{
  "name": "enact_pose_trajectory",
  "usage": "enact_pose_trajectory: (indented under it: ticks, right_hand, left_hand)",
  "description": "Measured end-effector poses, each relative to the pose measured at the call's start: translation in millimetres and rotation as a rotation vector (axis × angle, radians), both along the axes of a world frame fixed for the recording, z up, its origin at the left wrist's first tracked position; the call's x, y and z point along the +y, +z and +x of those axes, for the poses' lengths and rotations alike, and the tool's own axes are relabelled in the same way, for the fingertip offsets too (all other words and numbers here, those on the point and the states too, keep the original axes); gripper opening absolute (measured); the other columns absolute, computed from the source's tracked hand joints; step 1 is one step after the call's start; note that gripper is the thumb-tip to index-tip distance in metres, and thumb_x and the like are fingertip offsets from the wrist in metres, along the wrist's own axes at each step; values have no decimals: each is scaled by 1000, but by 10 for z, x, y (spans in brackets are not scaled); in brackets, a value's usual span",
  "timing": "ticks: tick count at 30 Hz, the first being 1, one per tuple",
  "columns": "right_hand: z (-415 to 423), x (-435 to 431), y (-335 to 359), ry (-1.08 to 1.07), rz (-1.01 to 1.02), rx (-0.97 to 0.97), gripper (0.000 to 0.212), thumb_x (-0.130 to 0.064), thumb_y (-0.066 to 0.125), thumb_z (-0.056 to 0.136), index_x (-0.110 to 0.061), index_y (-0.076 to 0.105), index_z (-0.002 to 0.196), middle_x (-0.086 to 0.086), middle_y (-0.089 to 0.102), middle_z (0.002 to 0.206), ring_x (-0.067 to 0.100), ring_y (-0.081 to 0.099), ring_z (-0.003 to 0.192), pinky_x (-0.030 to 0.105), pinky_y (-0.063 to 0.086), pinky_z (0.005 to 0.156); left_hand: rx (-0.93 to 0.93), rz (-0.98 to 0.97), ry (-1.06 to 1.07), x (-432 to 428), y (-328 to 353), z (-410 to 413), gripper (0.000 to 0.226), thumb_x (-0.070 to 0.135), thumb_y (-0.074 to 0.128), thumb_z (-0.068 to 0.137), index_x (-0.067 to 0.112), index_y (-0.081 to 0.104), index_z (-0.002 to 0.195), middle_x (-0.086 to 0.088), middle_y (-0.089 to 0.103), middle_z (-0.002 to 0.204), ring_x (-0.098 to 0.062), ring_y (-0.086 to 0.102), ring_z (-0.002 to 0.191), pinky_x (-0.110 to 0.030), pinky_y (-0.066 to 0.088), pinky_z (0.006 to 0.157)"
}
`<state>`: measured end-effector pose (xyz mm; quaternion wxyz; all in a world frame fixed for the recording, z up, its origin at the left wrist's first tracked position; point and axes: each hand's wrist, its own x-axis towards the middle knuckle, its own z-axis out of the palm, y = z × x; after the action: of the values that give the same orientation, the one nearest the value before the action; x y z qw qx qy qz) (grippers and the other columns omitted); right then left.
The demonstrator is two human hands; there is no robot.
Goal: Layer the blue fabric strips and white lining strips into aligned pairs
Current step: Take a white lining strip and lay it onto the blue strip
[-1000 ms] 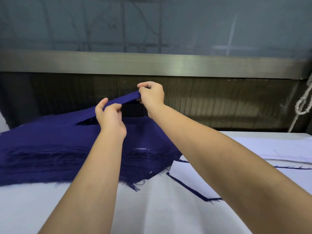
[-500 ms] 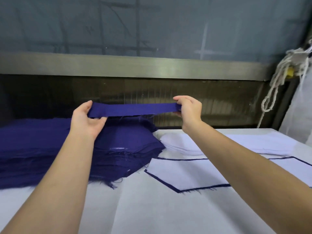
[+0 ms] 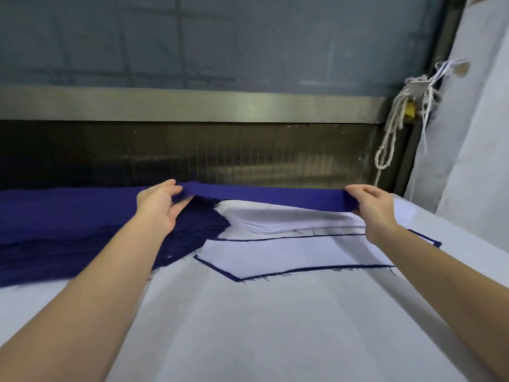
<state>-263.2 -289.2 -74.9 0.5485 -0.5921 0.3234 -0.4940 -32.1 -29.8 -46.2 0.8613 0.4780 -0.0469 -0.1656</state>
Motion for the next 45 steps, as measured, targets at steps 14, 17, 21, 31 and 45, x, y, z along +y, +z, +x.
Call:
enact_pose_trajectory:
  ticks: [14, 17, 21, 31, 45]
  right_hand:
    - [-952, -407, -187, -66, 23, 70, 16, 1, 59, 84, -9, 71, 81, 1, 64, 82, 16, 57, 80, 23, 50, 74]
    - [-1010, -454, -239, -115, -30, 181, 16, 2, 57, 83, -7, 70, 84, 1, 62, 80, 17, 55, 78, 24, 50, 74]
    - [-1065, -419, -274, -150, -192, 391, 20, -1, 54, 82, -15, 68, 78, -1, 59, 74, 18, 51, 61, 25, 42, 42]
    - [-1112, -445, -325, -212, -339, 580, 19, 0, 58, 84, -8, 71, 95, 7, 62, 95, 20, 52, 85, 25, 39, 72]
    - [-1172, -476, -283, -280, -430, 669, 30, 5, 50, 81, -7, 69, 102, 14, 65, 112, 31, 55, 101, 33, 41, 83]
  left_hand:
    - [-448, 545, -275, 158, -262, -686, 37, -16, 63, 78, 9, 65, 105, -14, 65, 97, -24, 68, 75, -23, 57, 55]
    - [-471, 617, -290, 188, -346, -711, 37, -13, 66, 77, 11, 64, 105, -13, 67, 94, -24, 66, 67, -21, 55, 52]
    - [-515, 645, -244, 216, -436, -695, 24, -6, 65, 81, 9, 65, 100, -12, 67, 87, -20, 64, 58, -19, 54, 51]
    - [-736, 787, -106, 236, -560, -709, 25, 3, 71, 80, 18, 64, 99, -14, 69, 74, -25, 69, 67, -25, 57, 65]
    - [-878, 831, -73, 195, -593, -742, 27, 5, 72, 79, 21, 64, 100, -11, 63, 69, -30, 62, 68, -28, 48, 67]
